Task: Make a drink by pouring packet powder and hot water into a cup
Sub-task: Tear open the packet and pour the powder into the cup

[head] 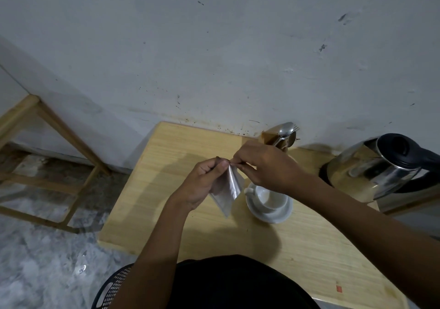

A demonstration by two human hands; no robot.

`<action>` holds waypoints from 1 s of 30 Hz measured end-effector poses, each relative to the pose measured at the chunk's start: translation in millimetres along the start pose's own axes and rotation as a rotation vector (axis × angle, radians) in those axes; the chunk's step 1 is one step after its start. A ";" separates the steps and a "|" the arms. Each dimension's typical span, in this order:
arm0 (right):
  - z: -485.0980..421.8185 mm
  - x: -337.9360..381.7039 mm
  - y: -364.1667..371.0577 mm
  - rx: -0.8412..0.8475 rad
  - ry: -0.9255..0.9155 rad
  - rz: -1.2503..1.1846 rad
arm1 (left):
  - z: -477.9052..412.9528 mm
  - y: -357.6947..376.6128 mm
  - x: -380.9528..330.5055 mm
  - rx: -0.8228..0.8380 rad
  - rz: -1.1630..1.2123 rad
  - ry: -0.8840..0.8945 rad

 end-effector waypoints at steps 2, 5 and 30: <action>4.5 3.4 2.7 -0.069 -0.059 0.032 | -0.4 2.4 3.0 -0.006 0.059 -0.016; 10.5 6.0 6.4 -0.149 -0.109 0.099 | -1.0 2.4 5.3 -0.007 0.115 -0.028; 67.2 -19.8 -14.6 -0.376 0.116 0.052 | 4.1 -79.9 25.0 -0.388 -0.138 -0.060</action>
Point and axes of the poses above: each hand's wrist, its own z-axis away from the middle knuckle, its own y-axis out of the palm, x = y × z, the point moved 7 cm from there along -z, towards the middle knuckle, and after that the axes turned 8 degrees about -z, right-handed, at the moved point
